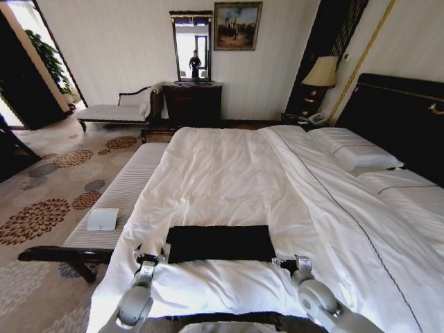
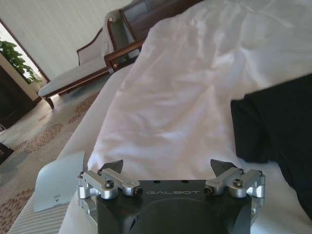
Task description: Fold the clothes on the bed.
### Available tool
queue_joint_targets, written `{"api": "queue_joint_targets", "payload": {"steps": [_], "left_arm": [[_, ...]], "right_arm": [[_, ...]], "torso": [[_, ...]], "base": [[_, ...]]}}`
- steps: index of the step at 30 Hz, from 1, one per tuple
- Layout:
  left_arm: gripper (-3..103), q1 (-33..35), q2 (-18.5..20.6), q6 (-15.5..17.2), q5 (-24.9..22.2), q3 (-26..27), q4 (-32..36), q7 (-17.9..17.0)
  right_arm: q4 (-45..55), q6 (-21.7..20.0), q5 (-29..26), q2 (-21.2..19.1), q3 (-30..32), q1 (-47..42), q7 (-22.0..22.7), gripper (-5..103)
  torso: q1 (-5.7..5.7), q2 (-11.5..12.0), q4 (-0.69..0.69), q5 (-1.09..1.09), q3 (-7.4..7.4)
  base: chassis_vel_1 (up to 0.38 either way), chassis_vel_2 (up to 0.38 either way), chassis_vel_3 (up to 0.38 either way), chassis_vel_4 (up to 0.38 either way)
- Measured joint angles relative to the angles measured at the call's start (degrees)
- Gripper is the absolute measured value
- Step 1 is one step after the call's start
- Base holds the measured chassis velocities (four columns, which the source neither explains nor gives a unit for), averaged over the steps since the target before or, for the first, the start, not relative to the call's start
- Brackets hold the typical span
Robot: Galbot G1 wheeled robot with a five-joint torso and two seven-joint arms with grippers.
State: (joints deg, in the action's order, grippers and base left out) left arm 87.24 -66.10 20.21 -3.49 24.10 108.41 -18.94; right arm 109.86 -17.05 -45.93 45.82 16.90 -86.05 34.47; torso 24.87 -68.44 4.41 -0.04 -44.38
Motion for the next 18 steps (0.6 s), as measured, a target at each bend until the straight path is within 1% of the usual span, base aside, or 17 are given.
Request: {"api": "queue_joint_targets", "payload": {"steps": [2,5,6,8,9,11,12,13,14,16,17,18], "left_arm": [[100,-0.13,-0.12,0.03,-1.37,0.87,1.49,-0.02],[100,-0.02,-0.55,0.72,-4.38,2.91,5.01,-0.08],[100,-0.02,-0.55,0.72,-4.38,2.91,5.01,-0.08],[100,0.29,-0.90,1.23,-5.97,3.85,6.60,-0.15],[100,0.49,-1.41,1.61,-7.32,4.83,7.73,-0.23],[100,0.58,-2.15,1.97,-9.44,6.48,8.99,-0.48],[100,0.58,-2.15,1.97,-9.44,6.48,8.99,-0.48],[100,0.58,-2.42,2.18,-10.60,7.41,9.51,-0.62],[100,0.64,-2.72,2.65,-13.39,9.61,10.59,-0.83],[100,0.85,-2.56,3.27,-17.33,12.63,12.34,-0.89],[100,0.85,-2.56,3.27,-17.33,12.63,12.34,-0.89],[100,0.98,-2.30,3.60,-18.96,13.84,13.16,-0.89]], "right_arm": [[0.48,1.72,0.20,0.16,0.92,0.33,-0.39,100],[1.20,7.28,-0.80,1.13,1.85,0.59,-4.13,100],[1.20,7.28,-0.80,1.13,1.85,0.59,-4.13,100],[1.69,10.08,-2.75,1.98,1.83,0.36,-6.92,100],[1.97,11.46,-5.11,2.75,1.49,0.13,-8.77,100],[1.54,12.56,-8.15,3.86,1.15,0.09,-11.01,100],[1.54,12.56,-8.15,3.86,1.15,0.09,-11.01,100],[0.90,12.90,-9.49,4.34,1.11,0.19,-12.01,100],[-0.47,13.09,-12.06,5.10,1.28,0.52,-13.61,100],[-2.10,13.07,-14.75,5.80,2.22,0.60,-14.89,100],[-2.10,13.07,-14.75,5.80,2.22,0.60,-14.89,100],[-2.53,13.02,-15.37,5.96,2.71,0.30,-15.52,100]], "torso": [[0.00,0.00,0.00,0.00,0.00],[0.00,0.00,-0.01,0.00,0.00],[0.00,0.00,-0.01,0.00,0.00],[0.00,0.00,-0.01,0.00,0.00],[0.00,0.00,-0.01,0.00,0.00],[0.00,0.00,0.00,-0.01,0.01],[0.00,0.00,0.00,-0.01,0.01],[0.00,0.00,0.00,-0.01,0.01],[0.00,0.00,-0.01,0.00,0.00],[0.00,0.00,-0.03,0.00,0.00],[0.00,0.00,-0.03,0.00,0.00],[0.00,0.00,-0.03,0.00,0.00]], "base": [[0.000,0.000,0.000,0.000],[0.000,0.000,0.000,0.000],[0.000,0.000,0.000,0.000],[0.000,0.000,0.000,0.000],[0.000,0.000,0.000,0.000],[0.000,0.000,0.000,0.000],[0.000,0.000,0.000,0.000],[0.000,0.000,0.000,0.000],[0.000,0.000,0.000,0.000],[0.000,0.000,0.000,0.000],[0.000,0.000,0.000,0.000],[0.000,0.000,0.000,0.000]]}}
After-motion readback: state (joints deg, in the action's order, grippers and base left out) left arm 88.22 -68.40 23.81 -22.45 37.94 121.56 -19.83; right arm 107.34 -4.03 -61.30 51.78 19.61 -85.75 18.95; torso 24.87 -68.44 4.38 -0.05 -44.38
